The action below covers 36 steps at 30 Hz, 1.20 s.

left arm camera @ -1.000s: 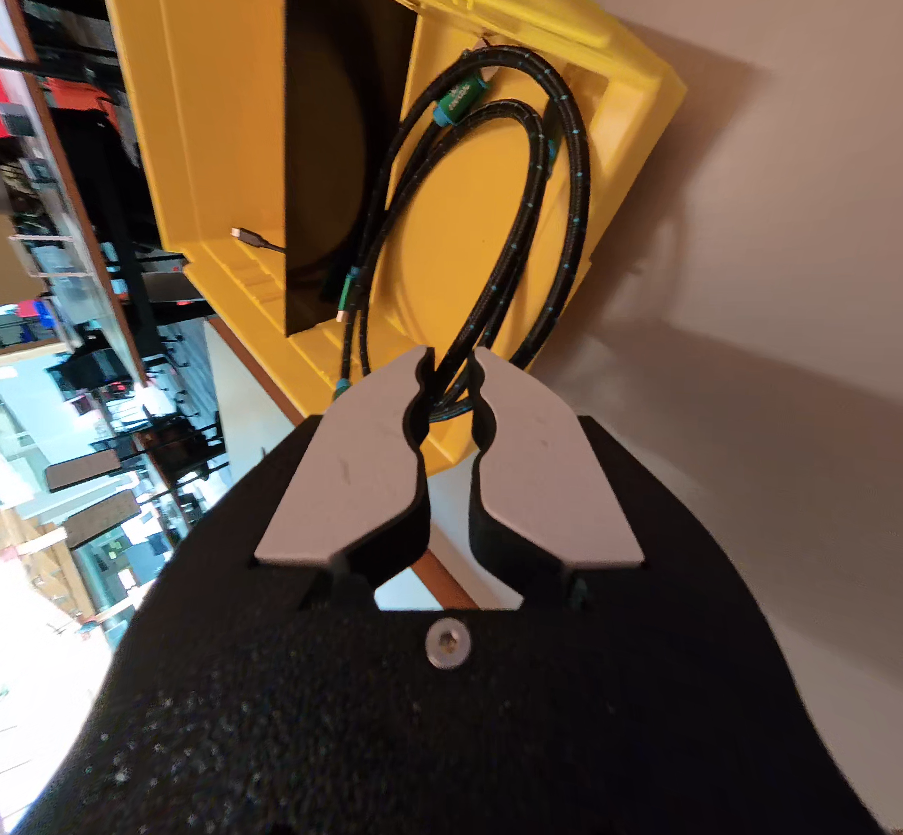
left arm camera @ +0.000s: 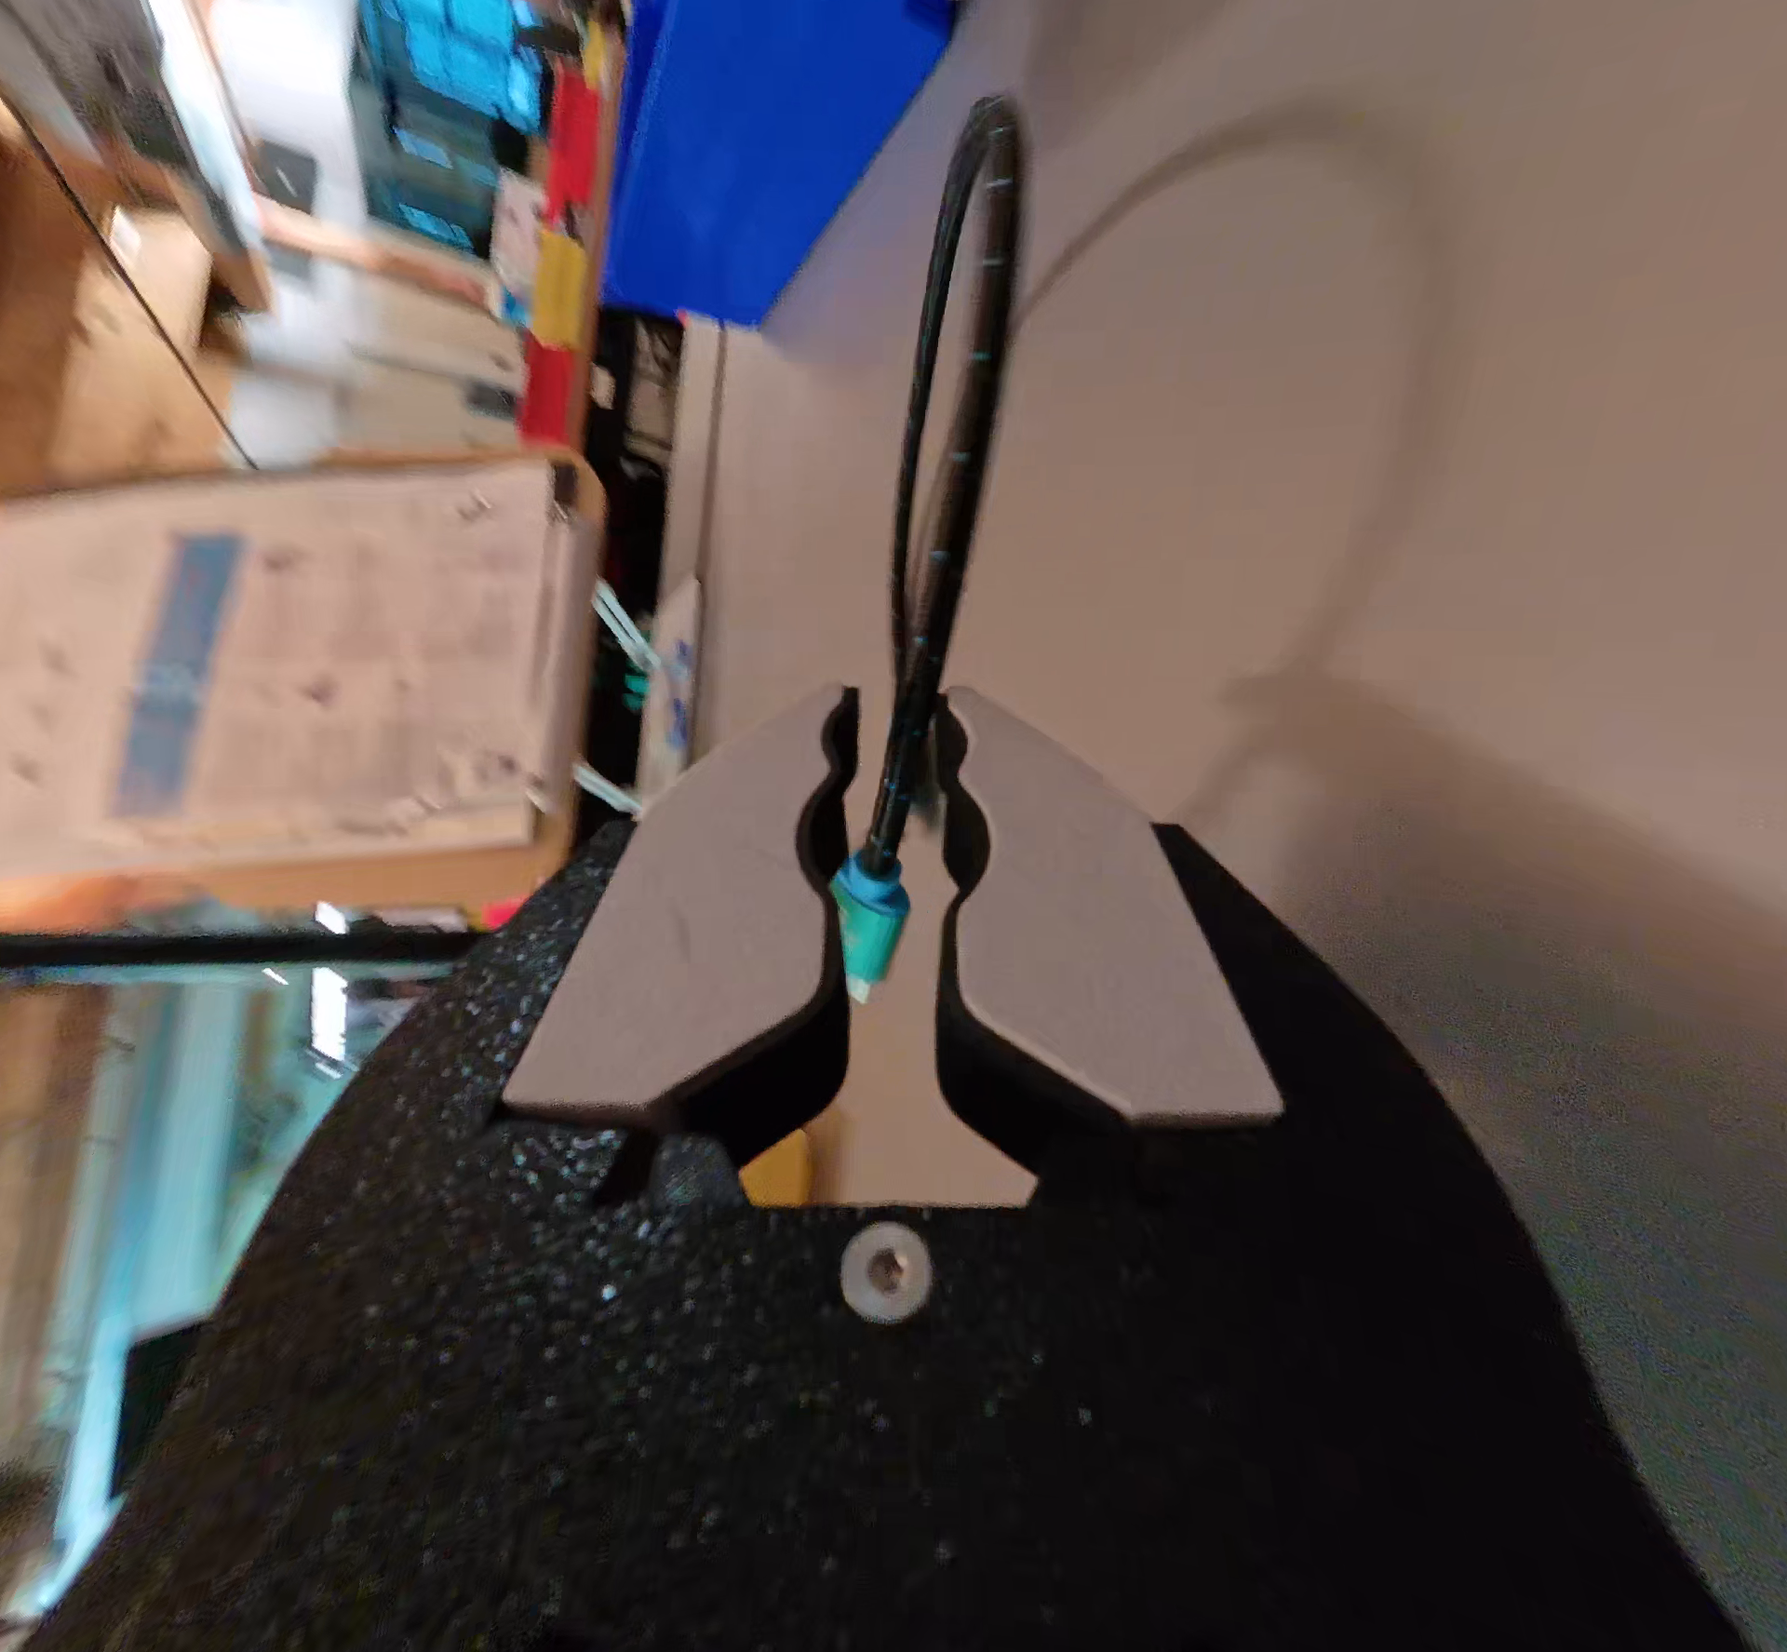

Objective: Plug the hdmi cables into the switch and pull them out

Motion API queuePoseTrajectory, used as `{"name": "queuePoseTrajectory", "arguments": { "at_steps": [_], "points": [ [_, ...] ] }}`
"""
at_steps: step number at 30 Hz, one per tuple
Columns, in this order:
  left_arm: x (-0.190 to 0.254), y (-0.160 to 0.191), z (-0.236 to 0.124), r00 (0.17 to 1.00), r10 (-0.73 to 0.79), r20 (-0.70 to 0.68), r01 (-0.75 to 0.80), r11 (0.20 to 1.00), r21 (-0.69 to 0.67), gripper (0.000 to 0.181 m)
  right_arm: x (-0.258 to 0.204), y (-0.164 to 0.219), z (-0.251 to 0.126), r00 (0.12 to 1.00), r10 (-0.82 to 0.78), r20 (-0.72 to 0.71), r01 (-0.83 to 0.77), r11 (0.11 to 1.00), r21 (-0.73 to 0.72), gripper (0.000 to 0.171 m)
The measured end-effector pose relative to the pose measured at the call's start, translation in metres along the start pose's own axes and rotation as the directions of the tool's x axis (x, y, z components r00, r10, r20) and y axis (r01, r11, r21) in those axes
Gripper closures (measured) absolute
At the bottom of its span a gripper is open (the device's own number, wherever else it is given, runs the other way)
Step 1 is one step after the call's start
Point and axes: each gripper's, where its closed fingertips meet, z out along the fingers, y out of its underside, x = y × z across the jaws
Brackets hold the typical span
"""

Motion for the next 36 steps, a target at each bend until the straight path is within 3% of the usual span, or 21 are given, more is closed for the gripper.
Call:
{"name": "queuePoseTrajectory", "arguments": {
  "at_steps": [4,7,9,11,14,16,18,19,24,28,30,33,34,35,36],
  "points": [
    [0.007,0.046,-0.014,0.946,-0.322,-0.026,0.317,0.941,-0.118,0.137,-0.001,0.010,0.005,1.000,-0.010,0.005,0.010,0.999,-0.034,0.149],
    [0.019,0.073,-0.027,0.809,-0.586,-0.043,0.565,0.796,-0.215,0.134,-0.002,0.015,0.008,1.000,-0.014,0.008,0.014,0.999,-0.052,0.149],
    [0.018,0.086,-0.034,0.702,-0.712,0.018,0.694,0.679,-0.242,0.134,-0.003,0.017,0.010,1.000,-0.012,0.010,0.012,0.998,-0.056,0.149],
    [0.011,0.098,-0.040,0.557,-0.818,0.144,0.820,0.513,-0.255,0.137,-0.003,0.019,0.011,1.000,-0.010,0.013,0.011,0.998,-0.061,0.149],
    [0.016,0.096,-0.038,0.169,-0.957,0.236,0.964,0.110,-0.243,0.135,-0.003,0.023,0.013,1.000,-0.004,0.015,0.005,0.998,-0.069,0.149],
    [0.022,0.085,-0.030,-0.087,-0.973,0.212,0.964,-0.136,-0.228,0.134,-0.004,0.025,0.014,1.000,0.003,0.016,-0.002,0.998,-0.068,0.149],
    [0.027,0.078,-0.023,-0.236,-0.952,0.195,0.928,-0.280,-0.247,0.133,-0.005,0.027,0.016,1.000,0.003,0.021,-0.001,0.997,-0.076,0.149],
    [0.032,0.078,-0.020,-0.245,-0.948,0.202,0.916,-0.295,-0.273,0.133,-0.007,0.028,0.017,1.000,-0.001,0.025,0.003,0.997,-0.080,0.149],
    [0.039,0.088,-0.005,-0.071,-0.946,0.315,0.918,-0.185,-0.350,0.138,-0.009,0.033,0.019,0.999,-0.021,0.028,0.024,0.994,-0.106,0.149],
    [0.039,0.099,0.006,0.214,-0.911,0.353,0.878,0.021,-0.479,0.155,-0.008,0.033,0.019,1.000,-0.013,0.028,0.016,0.995,-0.102,0.149],
    [0.035,0.095,0.017,0.378,-0.895,0.237,0.820,0.205,-0.534,0.157,-0.008,0.032,0.018,0.999,-0.017,0.028,0.019,0.995,-0.103,0.149],
    [0.027,0.086,0.038,0.660,-0.752,-0.007,0.645,0.570,-0.509,0.164,-0.007,0.031,0.016,1.000,-0.012,0.026,0.015,0.995,-0.097,0.149],
    [0.027,0.080,0.044,0.705,-0.704,-0.082,0.594,0.650,-0.475,0.164,-0.007,0.031,0.016,1.000,-0.010,0.025,0.013,0.995,-0.095,0.149],
    [0.028,0.074,0.048,0.696,-0.707,-0.130,0.593,0.667,-0.451,0.165,-0.007,0.031,0.016,1.000,-0.009,0.025,0.012,0.995,-0.096,0.149],
    [0.028,0.071,0.052,0.641,-0.752,-0.152,0.633,0.631,-0.449,0.162,-0.007,0.032,0.016,1.000,-0.012,0.024,0.014,0.995,-0.101,0.149]
  ]
}}
